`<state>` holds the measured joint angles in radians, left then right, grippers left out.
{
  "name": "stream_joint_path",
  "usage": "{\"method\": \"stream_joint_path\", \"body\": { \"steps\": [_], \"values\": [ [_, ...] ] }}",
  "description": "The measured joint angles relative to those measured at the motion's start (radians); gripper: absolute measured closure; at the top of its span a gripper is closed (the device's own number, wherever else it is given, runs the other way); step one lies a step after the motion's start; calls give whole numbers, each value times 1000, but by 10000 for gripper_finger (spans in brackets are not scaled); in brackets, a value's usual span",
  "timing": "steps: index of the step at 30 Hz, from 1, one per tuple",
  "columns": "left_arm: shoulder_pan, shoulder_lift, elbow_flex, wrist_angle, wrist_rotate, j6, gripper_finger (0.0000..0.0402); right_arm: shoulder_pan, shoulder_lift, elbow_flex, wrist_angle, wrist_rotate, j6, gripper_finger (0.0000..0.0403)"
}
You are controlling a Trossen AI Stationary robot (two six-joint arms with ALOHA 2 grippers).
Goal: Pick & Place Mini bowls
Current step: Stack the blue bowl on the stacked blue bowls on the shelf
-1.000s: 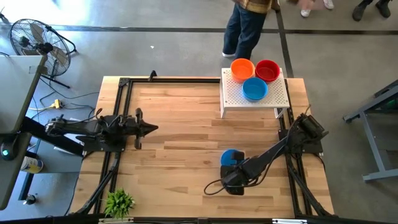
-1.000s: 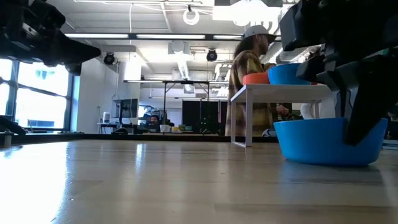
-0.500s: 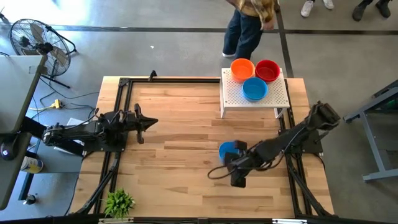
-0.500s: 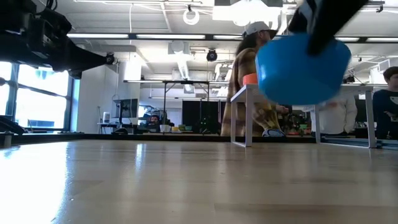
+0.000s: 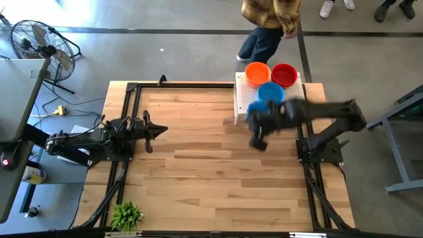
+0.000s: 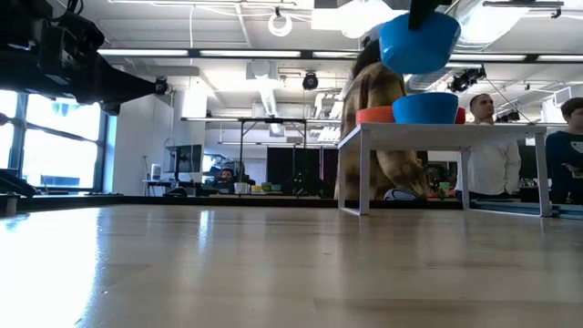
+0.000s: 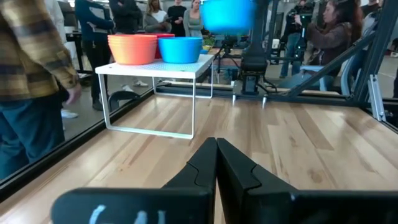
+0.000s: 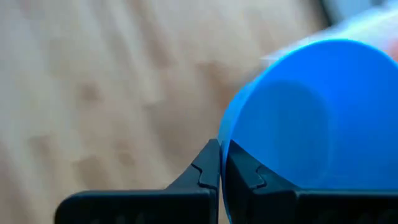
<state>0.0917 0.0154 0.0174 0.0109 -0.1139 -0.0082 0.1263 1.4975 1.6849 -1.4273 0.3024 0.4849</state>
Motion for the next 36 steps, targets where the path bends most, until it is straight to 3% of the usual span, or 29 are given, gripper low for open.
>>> {"method": "stream_joint_path", "body": {
  "steps": [6,14,25,36],
  "values": [
    [0,0,0,0,0,0,401,-277,0,141,-143,17,-178,402],
    [0,0,0,0,0,0,401,-535,0,53,-120,-92,-359,402],
    [0,0,0,-1,0,0,401,-585,1,-90,-3,-181,-388,398],
    [0,0,0,-1,0,0,401,-584,-12,-87,5,-156,-409,318]
  ]
}}
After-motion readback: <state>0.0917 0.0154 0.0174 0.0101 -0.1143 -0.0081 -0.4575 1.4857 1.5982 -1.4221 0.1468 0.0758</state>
